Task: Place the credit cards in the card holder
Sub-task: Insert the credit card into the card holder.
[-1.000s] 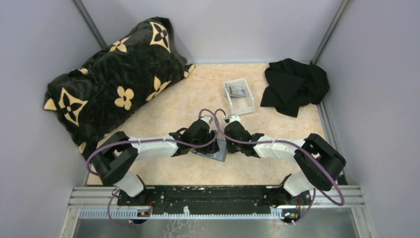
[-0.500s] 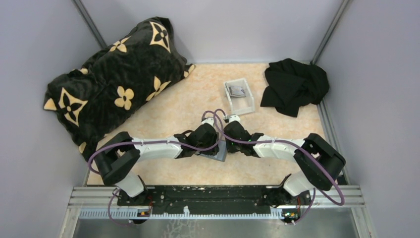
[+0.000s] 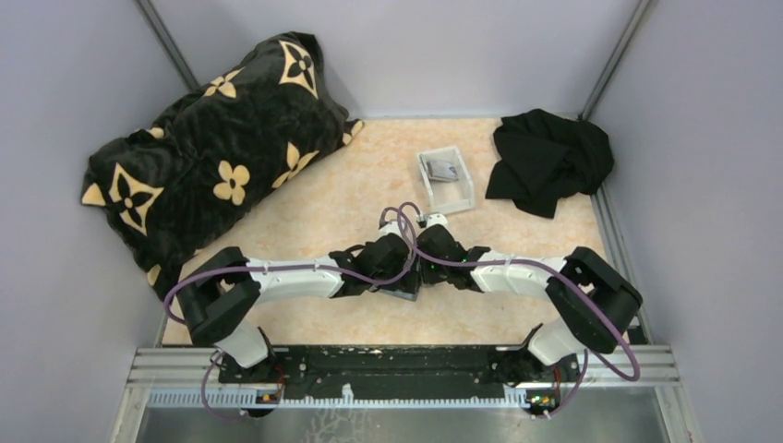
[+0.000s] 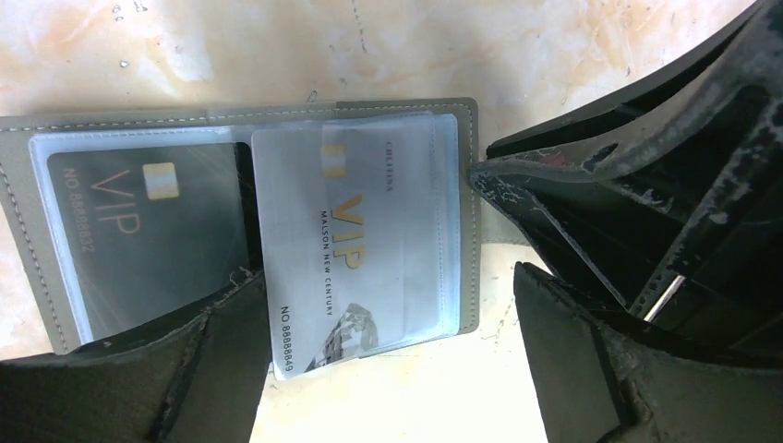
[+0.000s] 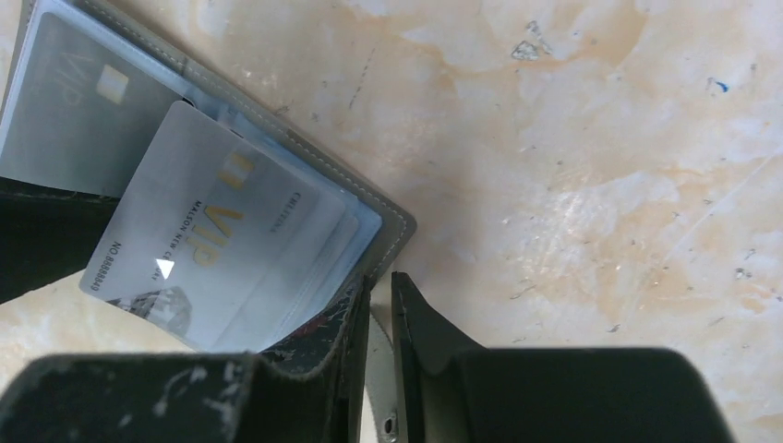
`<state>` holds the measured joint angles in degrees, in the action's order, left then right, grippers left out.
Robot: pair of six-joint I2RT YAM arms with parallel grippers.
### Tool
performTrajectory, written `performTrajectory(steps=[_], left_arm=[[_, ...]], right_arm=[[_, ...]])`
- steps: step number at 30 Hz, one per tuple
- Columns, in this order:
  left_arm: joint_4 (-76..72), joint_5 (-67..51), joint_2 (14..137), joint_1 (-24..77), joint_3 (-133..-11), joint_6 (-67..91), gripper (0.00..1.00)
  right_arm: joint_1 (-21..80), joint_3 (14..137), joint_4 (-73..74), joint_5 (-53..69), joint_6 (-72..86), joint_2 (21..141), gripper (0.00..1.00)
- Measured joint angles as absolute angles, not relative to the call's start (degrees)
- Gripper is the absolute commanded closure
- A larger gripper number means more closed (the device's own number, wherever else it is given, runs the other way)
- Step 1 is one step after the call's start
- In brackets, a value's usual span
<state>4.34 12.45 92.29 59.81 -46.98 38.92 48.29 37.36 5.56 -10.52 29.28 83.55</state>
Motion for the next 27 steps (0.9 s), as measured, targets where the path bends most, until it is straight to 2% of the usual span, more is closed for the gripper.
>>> performTrajectory(steps=[12, 20, 27], left_arm=[[5.6, 15.3, 91.0, 60.6, -46.0, 39.4, 0.06], [7.9, 20.8, 84.1, 60.7, -39.6, 40.7, 0.13], [8.3, 24.6, 79.1, 60.7, -36.1, 40.9, 0.15]], right_arm=[[48.8, 37.6, 5.1, -9.6, 29.2, 84.0, 0.84], [49.5, 37.6, 4.4, -9.0, 29.2, 84.1, 0.84], [49.5, 37.6, 4.0, -8.7, 29.2, 84.4, 0.85]])
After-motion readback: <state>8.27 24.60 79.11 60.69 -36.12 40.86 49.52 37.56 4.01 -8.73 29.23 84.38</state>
